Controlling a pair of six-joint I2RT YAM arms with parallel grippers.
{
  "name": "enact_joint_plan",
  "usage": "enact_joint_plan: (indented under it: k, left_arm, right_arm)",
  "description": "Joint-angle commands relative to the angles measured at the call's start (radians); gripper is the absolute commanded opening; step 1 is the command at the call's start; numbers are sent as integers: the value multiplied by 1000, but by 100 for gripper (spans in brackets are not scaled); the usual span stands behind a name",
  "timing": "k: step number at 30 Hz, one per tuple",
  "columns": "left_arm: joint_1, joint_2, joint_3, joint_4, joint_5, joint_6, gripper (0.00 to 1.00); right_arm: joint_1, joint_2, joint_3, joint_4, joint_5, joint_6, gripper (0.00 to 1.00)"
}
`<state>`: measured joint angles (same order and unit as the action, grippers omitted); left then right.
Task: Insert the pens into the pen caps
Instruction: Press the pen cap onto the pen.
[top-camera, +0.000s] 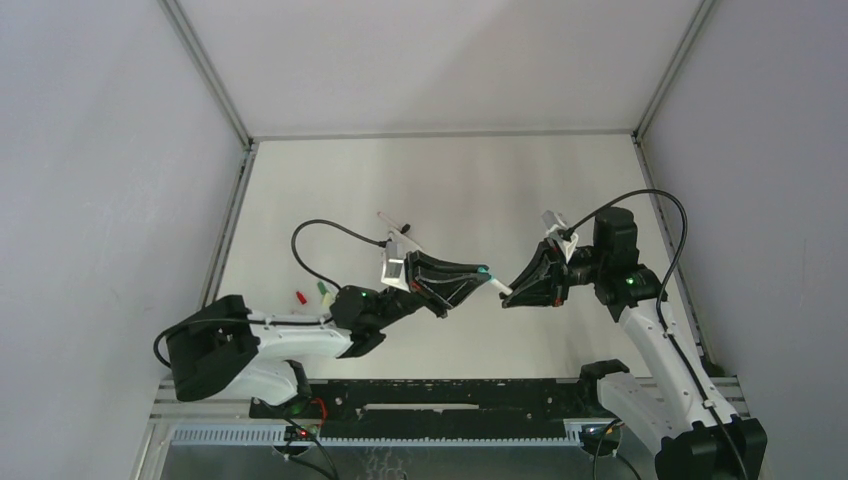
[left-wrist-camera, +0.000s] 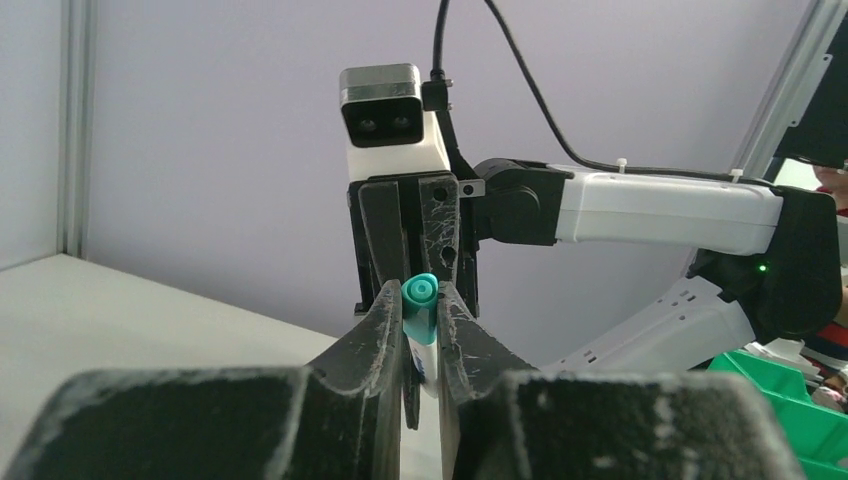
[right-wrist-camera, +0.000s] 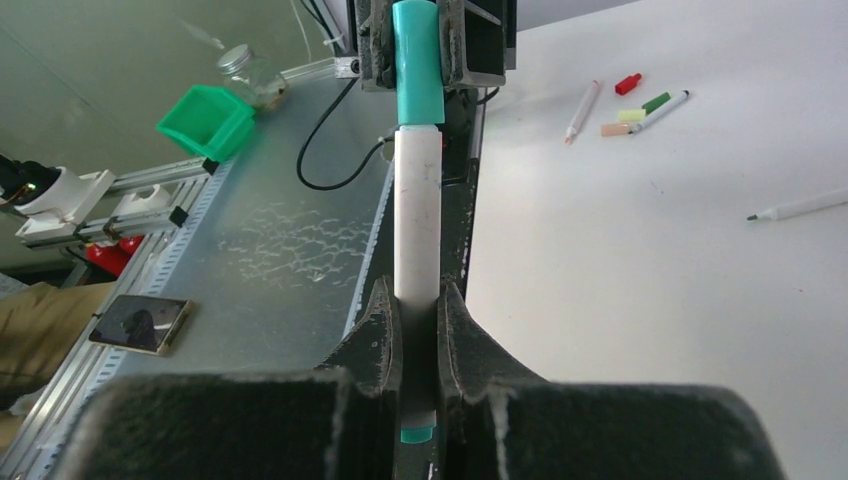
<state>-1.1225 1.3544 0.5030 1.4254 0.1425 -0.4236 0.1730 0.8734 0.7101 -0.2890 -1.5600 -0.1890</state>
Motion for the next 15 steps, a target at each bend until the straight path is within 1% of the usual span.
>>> enact_joint_plan:
  k: [1,5,8,10,15]
  left_arm:
    - [-11,81,18,-36,149,-7,0]
    - [-15,144,34,-20,178,-66,0]
    - [-16,149,16,-16,130,-87,0]
    - [-16,136,7,-16,92,-89,2]
    - [-16,92,-5,-15,31,-91,11]
  right_arm:
    - [26,-4,34,67,-26,54,0]
    - [15,-6,34,66,-5,52,0]
    - [10,-10,34,47,22,26,0]
    - [10,-15,34,28,35,2,0]
    - [8,-10,34,7,46,-26,0]
